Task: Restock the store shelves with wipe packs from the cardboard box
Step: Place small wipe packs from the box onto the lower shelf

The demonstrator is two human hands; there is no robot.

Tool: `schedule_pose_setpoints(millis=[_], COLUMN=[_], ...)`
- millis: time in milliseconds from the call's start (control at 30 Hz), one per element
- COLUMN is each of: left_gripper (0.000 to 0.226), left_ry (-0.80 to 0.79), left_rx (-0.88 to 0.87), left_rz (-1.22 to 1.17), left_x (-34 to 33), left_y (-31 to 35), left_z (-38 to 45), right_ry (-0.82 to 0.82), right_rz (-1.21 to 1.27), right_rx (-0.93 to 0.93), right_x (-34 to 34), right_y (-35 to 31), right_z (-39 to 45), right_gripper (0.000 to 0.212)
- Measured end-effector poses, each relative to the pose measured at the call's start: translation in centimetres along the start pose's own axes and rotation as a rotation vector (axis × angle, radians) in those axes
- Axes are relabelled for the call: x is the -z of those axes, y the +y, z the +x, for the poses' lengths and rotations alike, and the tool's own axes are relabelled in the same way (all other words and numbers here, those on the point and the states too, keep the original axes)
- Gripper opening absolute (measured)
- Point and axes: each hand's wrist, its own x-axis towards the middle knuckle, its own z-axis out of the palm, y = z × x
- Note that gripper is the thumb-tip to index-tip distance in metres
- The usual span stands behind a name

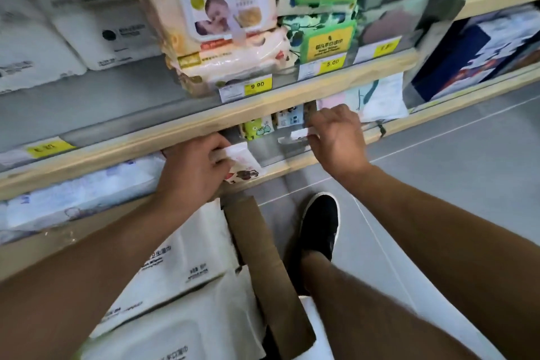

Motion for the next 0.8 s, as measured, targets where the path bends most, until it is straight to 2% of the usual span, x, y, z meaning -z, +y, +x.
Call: schedule_pose_setpoints(millis=[100, 400, 600, 800], left_gripper=[0.019, 0.019, 0.018, 0.018], left_ry=[-0.019, -0.051, -0.059, -0.048], left_rx=[0.05, 0.055, 0.062, 0.067], left_rz=[0.01, 0.001, -0.015, -0.01], left_x=[-1.3, -3.7, -4.3, -4.9], left_y=[-0.6, -2.2, -2.7, -2.2], left_z=[1.2, 2.7, 3.0, 2.7], right_ry=[-0.002, -0.063, -0.037, -0.089], right_rz=[-0.074, -0.149, -0.221, -0.125], right_rx=[0.022, 0.049, -0.045, -0.186], right_x=[-3.5, -11.4, -12.4, -11.7], right_y=[0.9, 2.3, 2.4, 1.7], right_z=[0.7, 1.3, 1.8, 2.2], right_gripper=[0.013, 0.017, 0.016, 0.021])
